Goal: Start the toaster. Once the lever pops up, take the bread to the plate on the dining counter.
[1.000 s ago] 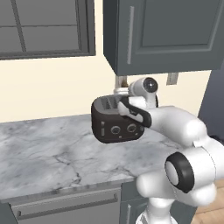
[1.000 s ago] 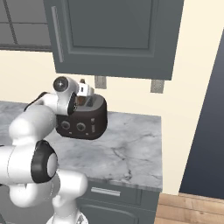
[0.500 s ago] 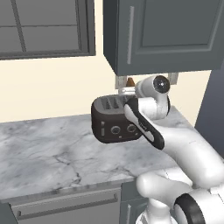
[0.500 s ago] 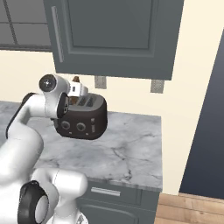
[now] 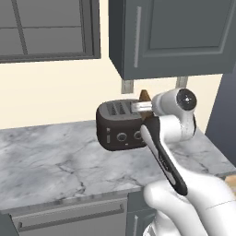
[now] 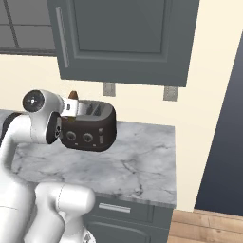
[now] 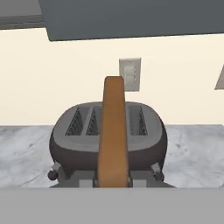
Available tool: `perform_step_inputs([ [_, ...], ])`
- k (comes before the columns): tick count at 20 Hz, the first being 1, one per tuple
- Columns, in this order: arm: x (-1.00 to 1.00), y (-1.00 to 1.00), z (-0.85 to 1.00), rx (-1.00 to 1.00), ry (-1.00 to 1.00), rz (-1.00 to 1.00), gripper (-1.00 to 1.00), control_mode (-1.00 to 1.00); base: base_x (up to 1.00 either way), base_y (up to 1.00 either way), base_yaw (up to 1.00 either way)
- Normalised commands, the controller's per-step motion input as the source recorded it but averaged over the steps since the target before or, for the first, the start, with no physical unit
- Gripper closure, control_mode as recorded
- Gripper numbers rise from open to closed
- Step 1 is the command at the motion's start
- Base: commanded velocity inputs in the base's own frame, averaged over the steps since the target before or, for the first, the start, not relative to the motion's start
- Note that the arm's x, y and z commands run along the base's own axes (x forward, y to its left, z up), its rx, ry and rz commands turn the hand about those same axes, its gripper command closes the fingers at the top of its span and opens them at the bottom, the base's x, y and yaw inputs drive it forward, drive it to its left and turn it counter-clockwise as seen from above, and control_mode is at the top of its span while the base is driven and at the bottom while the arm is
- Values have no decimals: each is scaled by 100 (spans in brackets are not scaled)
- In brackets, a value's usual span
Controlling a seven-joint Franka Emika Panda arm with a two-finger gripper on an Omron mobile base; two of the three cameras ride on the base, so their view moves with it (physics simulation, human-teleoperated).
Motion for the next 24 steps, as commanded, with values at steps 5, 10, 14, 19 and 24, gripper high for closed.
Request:
perform_step_inputs([
  [5, -77, 0, 1, 0, 10, 0, 100, -100, 0, 0, 0],
  [10, -74, 0, 0, 0, 13, 0, 100, -100, 0, 0, 0],
  [14, -66, 0, 4, 0, 20, -1, 100, -100, 0, 0, 0],
  [19, -24, 0, 20, 0, 22, 0, 100, -100, 0, 0, 0],
  [24, -20, -2, 13, -1, 14, 0, 100, -100, 0, 0, 0],
])
